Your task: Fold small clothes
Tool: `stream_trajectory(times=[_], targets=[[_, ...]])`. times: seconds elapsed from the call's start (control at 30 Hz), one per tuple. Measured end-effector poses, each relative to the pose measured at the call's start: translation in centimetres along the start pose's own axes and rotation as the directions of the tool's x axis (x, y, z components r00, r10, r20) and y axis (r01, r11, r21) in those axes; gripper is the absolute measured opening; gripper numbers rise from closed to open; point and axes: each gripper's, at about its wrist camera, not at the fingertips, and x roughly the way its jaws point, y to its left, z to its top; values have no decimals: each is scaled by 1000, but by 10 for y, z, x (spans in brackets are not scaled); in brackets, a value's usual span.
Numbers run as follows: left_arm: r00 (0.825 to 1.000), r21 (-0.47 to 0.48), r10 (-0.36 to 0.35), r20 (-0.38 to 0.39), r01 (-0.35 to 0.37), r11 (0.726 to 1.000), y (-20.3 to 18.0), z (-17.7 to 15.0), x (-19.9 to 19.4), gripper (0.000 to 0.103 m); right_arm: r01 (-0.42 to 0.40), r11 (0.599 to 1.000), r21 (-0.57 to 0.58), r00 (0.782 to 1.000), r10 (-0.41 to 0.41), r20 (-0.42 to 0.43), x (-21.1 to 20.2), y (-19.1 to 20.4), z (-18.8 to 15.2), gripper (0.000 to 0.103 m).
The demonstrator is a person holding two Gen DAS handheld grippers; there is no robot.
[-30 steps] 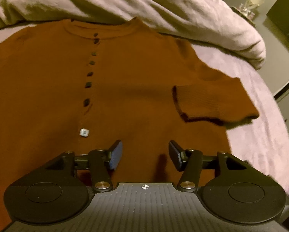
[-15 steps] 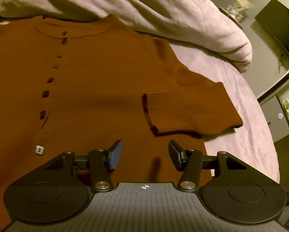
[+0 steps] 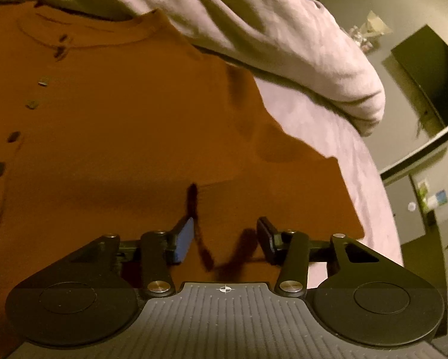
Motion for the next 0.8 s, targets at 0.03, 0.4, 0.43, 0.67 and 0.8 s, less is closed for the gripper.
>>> stream_trajectory(times=[0.03,0.4,0.43,0.67,0.8], targets=[[1000,-7,-10,-1,10,1000,0,2,4,36,6,1000,9,1000,-6,-2,2,-3,1,32],[990,171,48,134,-71,983,-1,31,-57,8,48,998,32,999,-47,-9,10,-16,9,32],[982,178,81,168,-111,978,7,37,-72,8,49,998,37,999,-49,-12,11,-17,10,32],[886,80,380,265,-413,907,97,60,-135,8,12,1000,17,1000,-12,4,0,-4,15,32],[877,-12,431,210,-439,898,145,58,-144,8,-21,999,-30,1000,22,6,-6,16,16,32]])
